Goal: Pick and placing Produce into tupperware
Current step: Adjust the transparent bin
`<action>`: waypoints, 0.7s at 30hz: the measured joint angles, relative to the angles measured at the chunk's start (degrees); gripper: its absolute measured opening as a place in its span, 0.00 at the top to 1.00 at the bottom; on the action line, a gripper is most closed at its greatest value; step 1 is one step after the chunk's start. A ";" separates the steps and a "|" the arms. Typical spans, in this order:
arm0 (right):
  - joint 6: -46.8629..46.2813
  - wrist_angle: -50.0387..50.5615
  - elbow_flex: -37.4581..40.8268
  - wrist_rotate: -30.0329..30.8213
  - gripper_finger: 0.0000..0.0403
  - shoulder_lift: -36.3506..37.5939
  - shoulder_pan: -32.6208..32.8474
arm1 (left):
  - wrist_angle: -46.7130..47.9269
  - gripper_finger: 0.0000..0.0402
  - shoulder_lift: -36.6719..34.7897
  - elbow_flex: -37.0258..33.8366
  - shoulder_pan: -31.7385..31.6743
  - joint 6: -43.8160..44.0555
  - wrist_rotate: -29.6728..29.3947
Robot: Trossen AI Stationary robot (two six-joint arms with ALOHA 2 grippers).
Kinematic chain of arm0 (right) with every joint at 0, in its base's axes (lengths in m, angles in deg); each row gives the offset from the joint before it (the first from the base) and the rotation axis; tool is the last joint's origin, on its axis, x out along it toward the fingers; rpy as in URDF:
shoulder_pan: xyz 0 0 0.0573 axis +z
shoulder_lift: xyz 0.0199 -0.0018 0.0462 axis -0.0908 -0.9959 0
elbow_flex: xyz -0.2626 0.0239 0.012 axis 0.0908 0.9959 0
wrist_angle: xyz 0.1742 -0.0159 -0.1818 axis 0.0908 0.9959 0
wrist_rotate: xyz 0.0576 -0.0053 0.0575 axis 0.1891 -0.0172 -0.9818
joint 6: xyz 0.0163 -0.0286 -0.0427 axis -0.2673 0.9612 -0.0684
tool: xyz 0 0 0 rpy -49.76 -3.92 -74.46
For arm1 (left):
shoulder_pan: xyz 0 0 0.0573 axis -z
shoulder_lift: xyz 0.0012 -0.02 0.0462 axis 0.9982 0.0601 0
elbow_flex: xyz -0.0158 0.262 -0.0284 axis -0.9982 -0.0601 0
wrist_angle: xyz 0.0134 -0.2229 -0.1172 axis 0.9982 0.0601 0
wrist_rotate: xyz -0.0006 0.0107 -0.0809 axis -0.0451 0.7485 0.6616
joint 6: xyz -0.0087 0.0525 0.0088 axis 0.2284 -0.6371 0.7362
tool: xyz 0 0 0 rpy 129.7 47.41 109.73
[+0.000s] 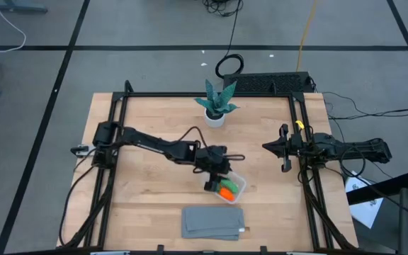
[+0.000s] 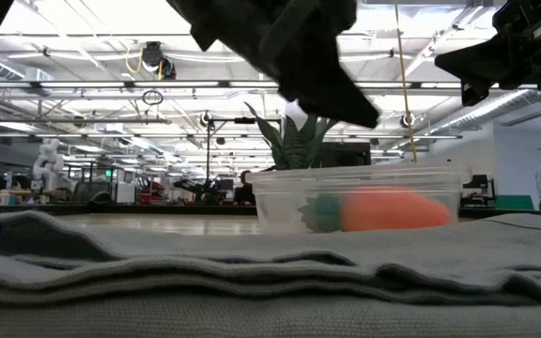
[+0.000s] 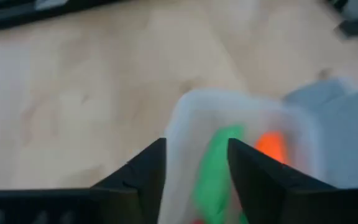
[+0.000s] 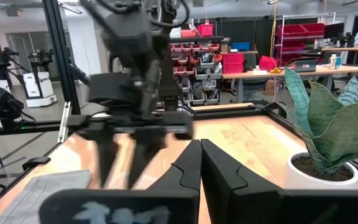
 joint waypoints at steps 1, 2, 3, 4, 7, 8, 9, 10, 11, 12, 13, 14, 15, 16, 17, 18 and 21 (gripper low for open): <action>-0.01 -0.01 -0.01 0.00 1.00 0.00 0.00 | 0.95 0.60 -0.13 0.00 -0.70 -0.82 -0.57; -0.01 -0.01 0.00 0.00 1.00 0.00 0.00 | 1.24 0.64 -0.12 0.00 -1.53 -1.33 -0.93; -0.01 -0.01 0.00 0.00 1.00 0.00 0.00 | 1.82 0.69 -0.05 0.00 -2.34 -1.48 -1.05; -0.01 0.01 -0.02 0.00 1.00 0.00 0.00 | 2.32 0.74 -0.03 -0.02 -3.20 -1.49 -1.01; -0.01 -0.01 -0.02 0.00 1.00 0.00 0.00 | 2.45 0.89 0.54 -0.02 -5.32 -1.57 -0.53; -0.01 0.01 -0.02 0.00 1.00 0.00 0.00 | 2.87 0.94 0.71 -0.02 -5.93 -1.65 -0.47; -0.01 -0.01 0.00 0.00 1.00 0.00 0.00 | 3.33 0.97 0.83 -0.05 -6.50 -1.71 -0.43; -0.01 0.01 -0.01 0.00 1.00 0.00 0.00 | 3.50 0.98 0.84 -0.09 -6.94 -1.73 -0.28; -0.01 0.01 -0.02 0.00 1.00 0.00 0.00 | 3.33 0.98 0.81 -0.09 -7.36 -1.78 -0.20; -0.01 0.01 0.00 0.00 1.00 0.00 0.00 | 3.15 0.97 0.73 -0.09 -7.72 -2.04 0.10; 0.00 0.01 0.00 0.00 1.00 0.02 0.00 | 3.27 0.97 0.71 -0.08 -8.03 -2.26 0.58; 0.01 0.01 0.00 0.00 1.00 0.02 0.00 | 3.56 0.98 0.71 -0.07 -8.27 -2.48 1.16; 0.01 0.03 0.00 0.00 1.00 0.00 0.00 | 4.11 0.98 0.71 -0.07 -8.48 -2.61 1.57; 0.01 0.04 -0.02 0.00 1.00 0.01 0.00 | 4.79 0.99 0.75 -0.08 -8.64 -2.58 1.73; 0.01 0.02 -0.01 0.00 1.00 0.01 0.00 | 4.96 0.99 0.95 -0.07 -8.74 -2.50 1.86; 0.01 0.06 0.00 0.00 1.00 0.01 0.00 | 4.82 0.99 1.20 -0.07 -8.74 -2.29 1.93; 0.03 0.34 0.00 0.00 1.00 0.00 0.00 | 5.07 0.99 2.11 -0.07 -8.74 -2.70 1.99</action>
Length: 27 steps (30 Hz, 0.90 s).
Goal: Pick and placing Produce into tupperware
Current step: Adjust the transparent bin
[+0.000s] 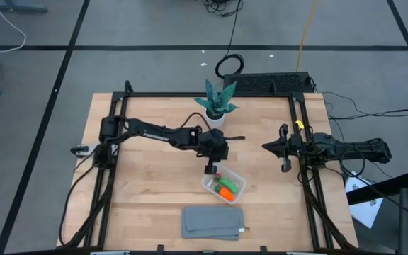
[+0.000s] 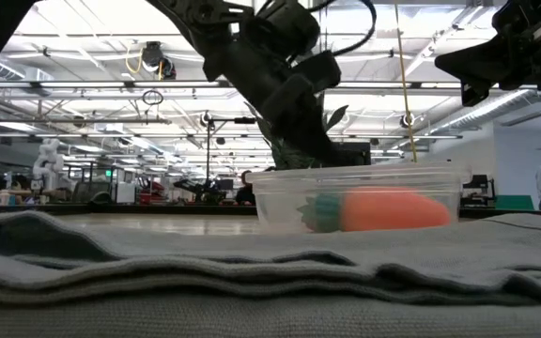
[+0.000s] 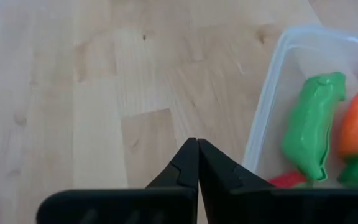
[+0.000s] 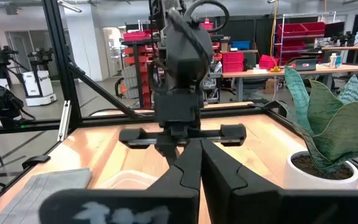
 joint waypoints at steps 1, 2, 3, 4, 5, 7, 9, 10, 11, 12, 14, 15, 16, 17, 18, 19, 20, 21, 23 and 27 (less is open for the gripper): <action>0.00 0.09 0.00 0.00 1.00 0.01 0.00 | -0.13 1.00 0.58 0.02 0.00 -0.17 0.02; 0.04 0.10 0.00 0.00 1.00 0.00 0.00 | -0.09 1.00 1.00 0.02 0.00 -0.22 0.02; 0.04 0.11 0.00 0.00 1.00 0.00 0.00 | 0.04 0.99 1.55 0.02 0.00 -0.13 -0.07; 0.04 0.09 -0.01 0.00 1.00 0.00 0.00 | -0.03 0.99 2.00 0.02 0.00 -0.12 -0.57; 0.07 0.11 -0.01 0.00 1.00 0.00 0.00 | -0.37 0.99 2.36 0.02 0.00 -0.13 -1.45; 0.08 0.11 -0.01 0.00 1.00 0.00 0.00 | -0.58 1.00 2.46 0.02 -0.01 -0.42 -2.19; 0.09 0.11 -0.02 0.00 1.00 0.00 0.00 | -1.03 1.00 2.37 0.02 -0.14 -0.50 -2.68; 0.17 0.13 -0.02 0.02 1.00 0.00 0.00 | -1.07 0.99 2.36 0.02 -0.20 -0.48 -3.50; 0.17 0.11 0.00 0.02 1.00 0.00 0.00 | -1.07 0.99 2.36 0.02 -0.20 -0.48 -4.28; 0.17 0.11 -0.01 0.02 1.00 0.00 0.00 | -1.18 1.00 2.36 0.02 -0.20 -0.68 -4.93; 0.19 0.11 0.00 0.01 1.00 0.00 0.00 | -1.67 1.00 2.36 0.02 -0.20 -1.39 -5.01; 0.20 0.11 0.00 0.00 1.00 0.00 0.00 | -1.70 1.00 2.34 0.02 -0.13 -1.44 -5.03; 0.19 0.12 -0.01 0.02 1.00 0.00 0.00 | -1.49 1.00 2.34 0.02 -0.11 -1.41 -5.07; 0.20 0.15 -0.01 0.01 1.00 0.00 0.00 | -1.10 1.00 2.34 0.02 -0.11 -1.36 -5.07; 0.20 0.29 -0.01 0.01 1.00 0.00 0.00 | -0.80 1.00 2.34 0.02 -0.11 -1.36 -5.09; 0.20 0.50 -0.02 0.02 1.00 0.00 0.00 | -0.85 1.00 2.34 0.02 -0.11 -1.40 -5.25; 0.20 0.68 0.00 0.02 1.00 0.00 0.00 | -1.16 1.00 2.34 0.02 -0.10 -1.55 -5.62; 0.20 0.72 0.00 0.02 1.00 0.00 0.00 | -1.78 1.00 2.34 0.02 -0.06 -1.82 -6.02; 0.22 0.60 -0.01 0.02 1.00 0.00 0.00 | -3.04 1.00 2.20 0.02 0.19 -2.01 -5.97; 0.22 0.59 -0.02 0.00 1.00 0.00 0.00 | -3.86 1.00 0.80 0.07 1.66 -2.46 -3.26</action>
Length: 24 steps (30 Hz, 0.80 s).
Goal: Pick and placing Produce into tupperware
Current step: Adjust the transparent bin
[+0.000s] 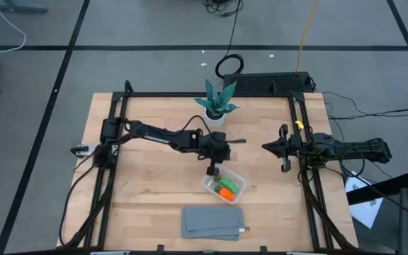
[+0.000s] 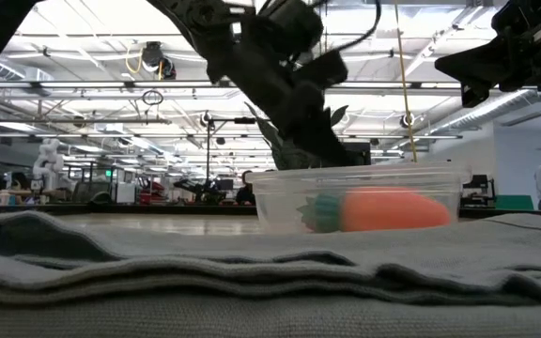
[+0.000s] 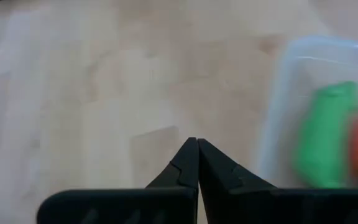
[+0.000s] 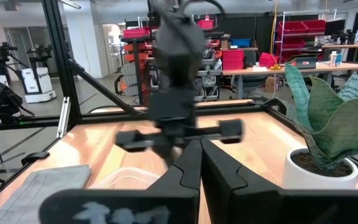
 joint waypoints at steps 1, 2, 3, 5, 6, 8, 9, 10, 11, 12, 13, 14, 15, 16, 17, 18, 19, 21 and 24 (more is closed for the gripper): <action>0.00 -0.02 0.02 0.02 1.00 0.00 0.00 | 0.69 1.00 -0.38 0.00 0.65 -0.40 0.35; 0.00 0.00 0.00 0.02 1.00 0.00 0.00 | 0.65 1.00 -0.52 0.00 1.32 -1.00 0.89; 0.00 0.02 0.02 0.00 1.00 0.00 0.00 | -0.04 1.00 -0.66 0.00 1.98 -1.60 1.67; 0.00 -0.05 0.01 0.02 1.00 -0.05 0.00 | 0.10 1.00 -1.11 -0.02 3.21 -2.09 4.18; 0.04 -0.13 0.00 0.05 1.00 -0.12 0.00 | -0.61 1.00 -1.22 -0.02 3.86 -2.11 5.11; 0.22 -0.12 0.02 0.09 1.00 -0.21 0.00 | -1.65 1.00 -1.28 0.00 5.07 -1.90 5.33; 0.23 -0.45 0.02 0.13 1.00 -0.36 0.00 | -1.86 1.00 -1.28 0.00 5.64 -1.80 5.18; 0.24 -0.72 0.02 0.13 1.00 -0.44 0.00 | -2.16 1.00 -1.27 0.00 6.13 -1.64 4.58; 0.24 -0.72 0.02 0.13 1.00 -0.44 0.00 | -2.70 1.00 -1.24 0.00 6.50 -1.53 4.25; 0.24 -0.89 0.02 0.14 1.00 -0.54 0.00 | -3.26 1.00 -1.24 0.06 6.77 -1.39 4.18; 0.22 -1.13 0.02 0.15 1.00 -0.67 0.00 | -3.09 1.00 -1.24 0.55 6.95 -0.93 4.08; 0.24 -1.11 0.02 0.15 1.00 -0.68 0.00 | -3.03 1.00 -1.24 1.17 7.09 -0.36 3.97; 0.22 -1.18 0.02 0.17 1.00 -0.69 0.00 | -3.01 1.00 -1.10 1.83 7.22 0.18 3.82; 0.23 -1.36 0.02 0.17 1.00 -0.77 0.00 | -3.05 1.00 -0.52 2.71 7.24 0.57 3.83; 0.22 -1.43 0.02 0.16 1.00 -0.79 0.00 | -3.18 1.00 -0.04 3.52 7.36 0.72 3.83; 0.15 -1.38 0.02 0.17 1.00 -0.81 0.00 | -2.81 1.00 0.42 3.97 7.41 0.73 3.82; -0.07 -1.44 0.01 0.19 1.00 -0.89 0.00 | -2.23 1.00 1.00 4.33 7.49 0.69 3.84; -0.09 -1.38 0.02 0.16 1.00 -1.04 0.00 | -2.75 1.00 2.28 5.41 7.50 0.68 4.14; -0.18 -1.42 0.00 0.17 1.00 -1.34 0.00 | -2.89 1.00 3.52 6.52 7.50 0.55 4.15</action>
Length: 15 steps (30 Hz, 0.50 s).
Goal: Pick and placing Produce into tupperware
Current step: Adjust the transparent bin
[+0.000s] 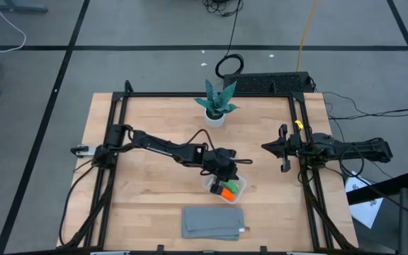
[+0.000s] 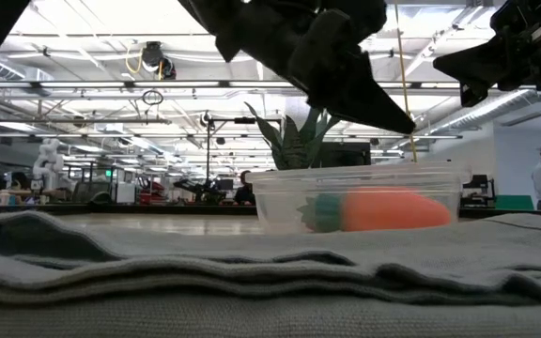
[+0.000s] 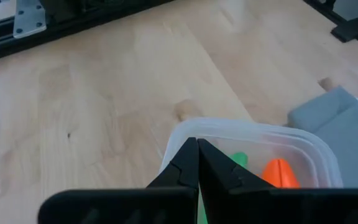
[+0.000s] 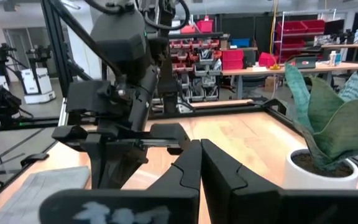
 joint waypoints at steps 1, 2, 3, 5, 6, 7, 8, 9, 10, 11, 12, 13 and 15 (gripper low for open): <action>0.01 0.12 0.02 0.00 1.00 -0.06 0.00 | -0.03 1.00 0.22 0.13 -0.02 -0.06 -0.02; 0.01 0.03 0.02 0.01 1.00 -0.17 0.00 | 0.13 1.00 0.47 0.40 -0.02 -0.06 0.00; 0.04 -0.04 0.00 0.02 1.00 -0.25 0.00 | 0.17 1.00 0.71 0.78 0.01 -0.04 0.05; 0.14 0.02 0.00 0.02 1.00 -0.35 0.00 | -0.01 1.00 0.73 0.94 0.09 0.01 0.31; 0.14 -0.03 0.00 0.02 1.00 -0.41 0.00 | -0.25 1.00 0.73 1.01 0.09 0.00 0.47; 0.14 0.01 0.00 0.01 1.00 -0.44 0.00 | -0.30 1.00 0.91 1.05 0.11 0.01 0.52; 0.14 0.00 0.00 0.02 1.00 -0.45 -0.01 | -0.30 1.00 1.16 1.06 0.09 0.10 0.54; 0.14 0.00 0.00 0.02 1.00 -0.45 0.00 | -0.13 1.00 1.36 1.05 0.09 0.23 0.59; 0.14 0.00 0.00 0.02 1.00 -0.45 0.00 | 0.26 1.00 1.69 1.04 0.09 0.32 1.07; 0.11 0.00 0.00 0.02 1.00 -0.45 -0.01 | 0.00 1.00 2.30 1.04 0.09 0.31 1.82; 0.04 0.00 0.00 0.02 1.00 -0.45 -0.01 | -0.24 1.00 2.65 1.04 0.09 0.18 1.99; 0.03 0.00 0.00 0.00 1.00 -0.45 -0.02 | 0.25 1.00 2.80 1.02 0.09 0.18 1.93; 0.01 0.00 0.00 0.01 1.00 -0.45 0.00 | 0.03 1.00 3.49 1.00 0.11 0.08 1.80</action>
